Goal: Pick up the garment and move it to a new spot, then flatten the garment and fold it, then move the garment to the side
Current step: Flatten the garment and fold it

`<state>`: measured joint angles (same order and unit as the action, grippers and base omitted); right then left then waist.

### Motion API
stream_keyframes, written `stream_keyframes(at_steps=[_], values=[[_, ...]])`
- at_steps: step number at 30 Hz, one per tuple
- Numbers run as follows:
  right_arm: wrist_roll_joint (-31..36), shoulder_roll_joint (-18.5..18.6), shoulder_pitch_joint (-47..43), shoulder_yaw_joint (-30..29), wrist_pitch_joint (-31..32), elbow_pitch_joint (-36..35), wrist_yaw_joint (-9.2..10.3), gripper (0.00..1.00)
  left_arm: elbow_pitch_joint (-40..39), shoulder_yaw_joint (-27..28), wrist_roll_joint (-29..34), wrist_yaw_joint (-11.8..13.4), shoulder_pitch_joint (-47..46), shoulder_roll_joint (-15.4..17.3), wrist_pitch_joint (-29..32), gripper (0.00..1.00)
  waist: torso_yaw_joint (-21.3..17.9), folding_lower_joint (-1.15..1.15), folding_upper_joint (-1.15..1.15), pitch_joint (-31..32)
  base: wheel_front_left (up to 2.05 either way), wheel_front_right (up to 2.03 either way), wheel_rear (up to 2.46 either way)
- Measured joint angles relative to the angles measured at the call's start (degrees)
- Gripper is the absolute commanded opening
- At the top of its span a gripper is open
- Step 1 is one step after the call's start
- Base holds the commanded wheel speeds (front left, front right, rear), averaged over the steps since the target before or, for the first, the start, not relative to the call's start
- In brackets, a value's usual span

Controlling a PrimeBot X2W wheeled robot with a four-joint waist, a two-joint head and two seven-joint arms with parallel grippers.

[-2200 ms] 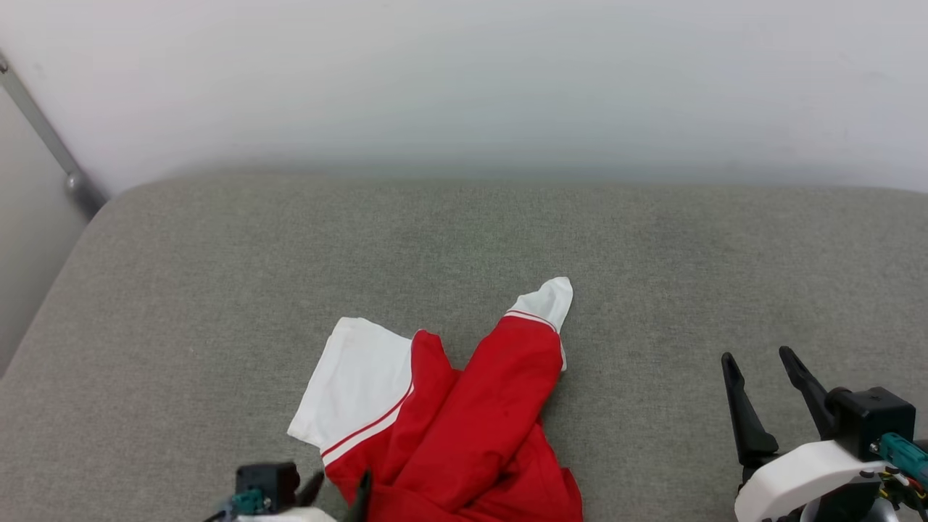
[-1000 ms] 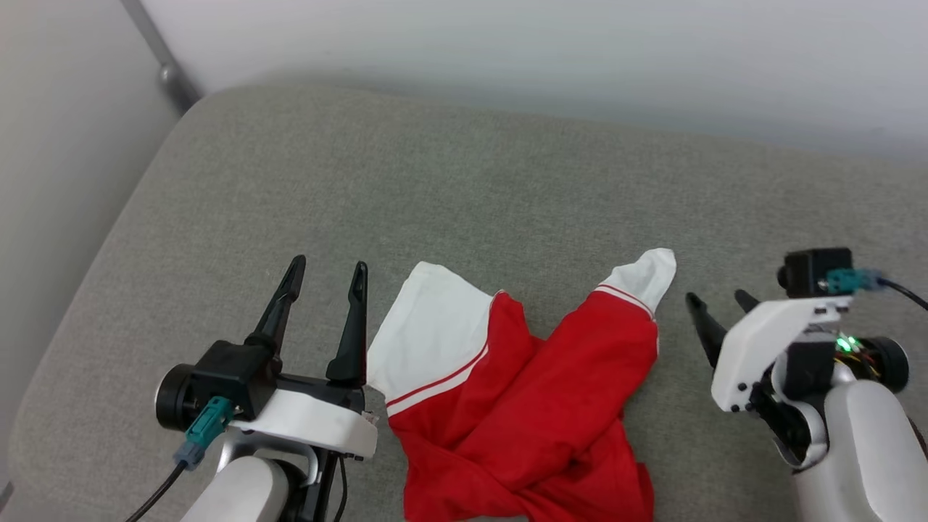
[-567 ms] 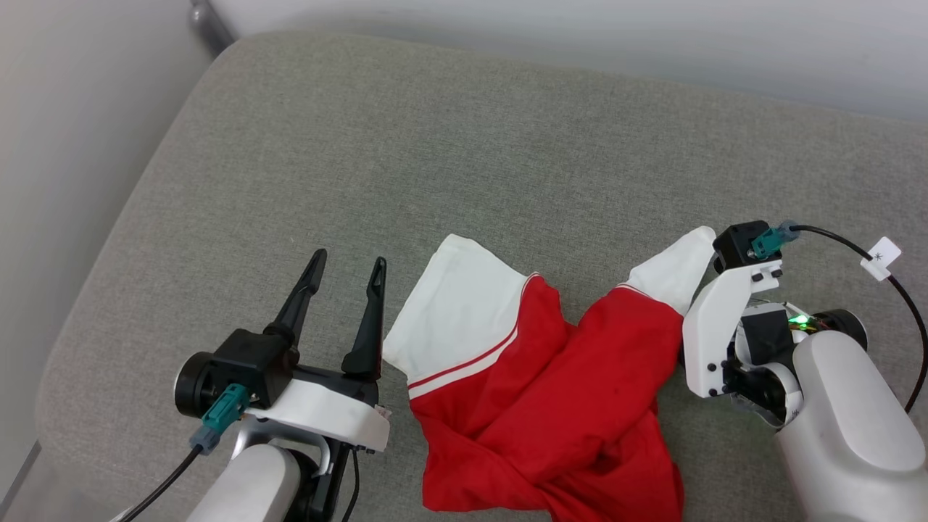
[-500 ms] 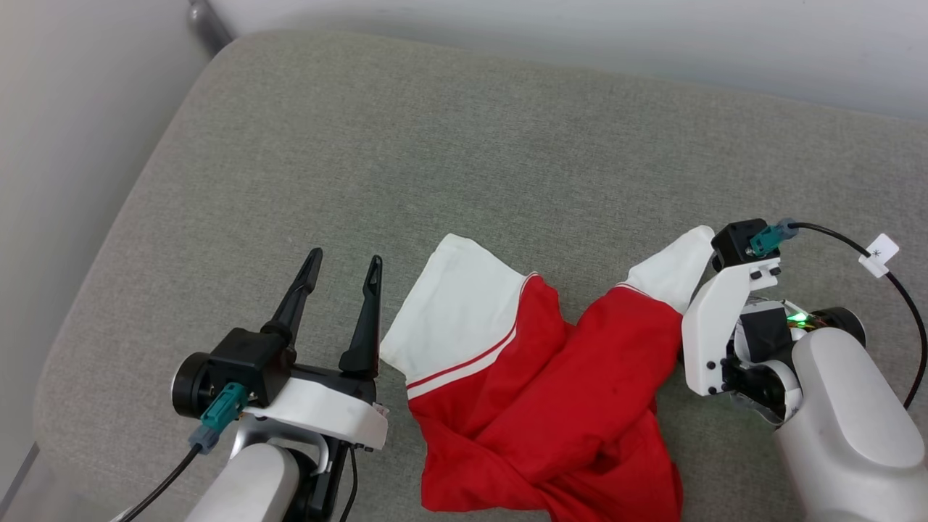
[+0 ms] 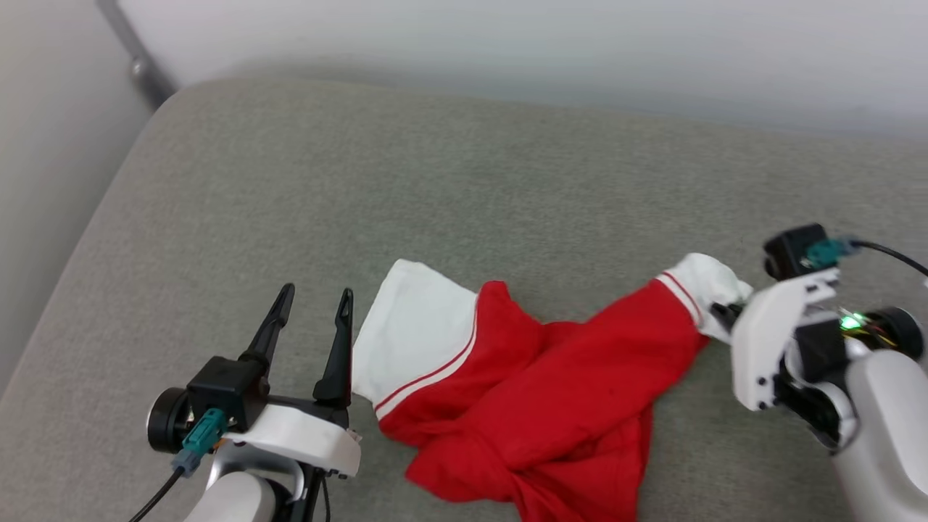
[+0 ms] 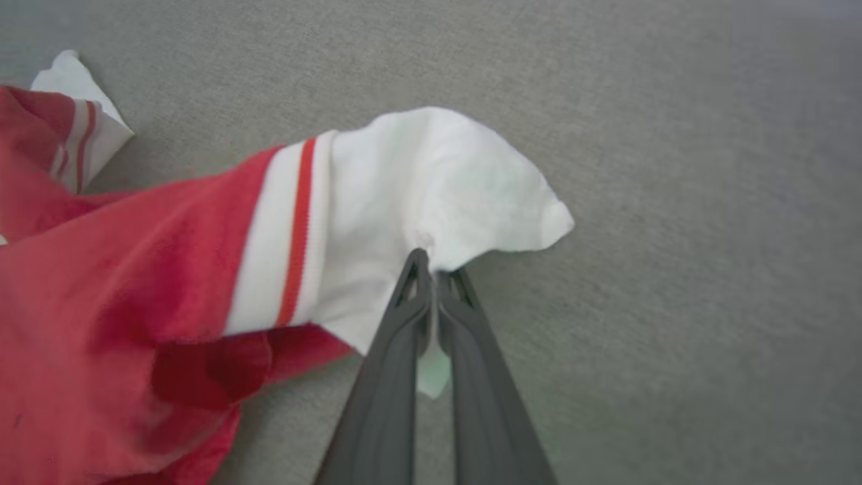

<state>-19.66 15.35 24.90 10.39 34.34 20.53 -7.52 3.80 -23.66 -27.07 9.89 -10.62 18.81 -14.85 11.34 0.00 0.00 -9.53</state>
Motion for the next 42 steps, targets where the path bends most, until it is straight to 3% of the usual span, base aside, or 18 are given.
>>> stream_keyframes(at_steps=[4, 10, 11, 12, 13, 20, 21, 29, 36, 42], values=[[0.58, 2.6, -5.85, -4.39, 0.0, -3.82, 0.0, 0.0, -0.68, 0.53, -0.55, 0.76, 1.66, 0.77, 0.63, 1.0, -2.79, 0.0, 0.0, 1.74, 0.0, 0.0, 0.0], [1.83, 3.24, -15.88, -11.33, -0.22, -4.88, 0.0, 0.0, -1.69, 0.94, -1.29, 1.74, 3.78, 1.67, 1.8, 1.0, -5.48, 0.0, 0.0, 3.84, 0.0, 0.0, 0.0], [2.38, 2.21, -18.98, -13.83, -1.25, -3.77, 0.0, 0.25, -2.01, 1.25, -1.53, 1.99, 4.53, 1.98, 2.24, 1.0, -6.32, 0.0, 0.0, 4.42, 0.0, 0.0, 0.0], [2.38, 2.21, -18.98, -13.83, -1.25, -3.77, 0.0, 0.79, -2.01, 1.25, -1.53, 1.99, 4.53, 1.98, 2.24, 1.0, -6.32, 0.0, 0.0, 4.42, 0.0, 0.0, 0.0], [2.78, 1.41, -20.36, -14.85, -2.22, -3.33, 0.0, 1.0, -2.11, 1.36, -1.75, 2.27, 4.89, 2.08, 2.58, 1.0, -6.69, 0.0, 0.0, 4.63, 0.0, 0.0, 0.0], [4.9, -3.44, -25.6, -18.8, -11.52, -5.33, 0.01, 1.0, -2.54, 2.18, -2.98, 3.52, 7.59, 2.78, 3.63, 1.0, -8.25, 0.0, 0.0, 6.62, 0.0, 0.0, 0.0], [5.86, -4.23, -26.41, -19.9, -15.13, -7.38, 0.01, 1.0, -2.71, 2.38, -3.39, 3.74, 8.12, 3.02, 3.86, 1.0, -8.56, 0.0, 0.0, 7.19, 0.0, 0.0, 0.0], [9.98, -7.02, -27.31, -20.42, -26.27, -15.24, 0.02, 1.0, -2.9, 3.02, -3.91, 4.32, 9.18, 3.97, 4.64, 1.0, -9.55, 0.0, 0.0, 9.07, 0.0, 0.0, 0.0], [12.88, -9.21, -28.31, -17.77, -31.27, -22.67, 0.01, 1.0, -3.11, 3.27, -4.04, 4.58, 9.22, 4.64, 5.12, 1.0, -10.21, 0.0, 0.0, 9.92, 0.0, 0.0, 0.0], [14.37, -10.93, -30.23, -15.33, -31.71, -27.58, 0.01, 1.0, -2.6, 2.92, -4.13, 4.2, 7.76, 4.83, 5.69, 1.0, -10.69, 0.0, 0.0, 9.86, 0.0, 0.0, 0.0]])
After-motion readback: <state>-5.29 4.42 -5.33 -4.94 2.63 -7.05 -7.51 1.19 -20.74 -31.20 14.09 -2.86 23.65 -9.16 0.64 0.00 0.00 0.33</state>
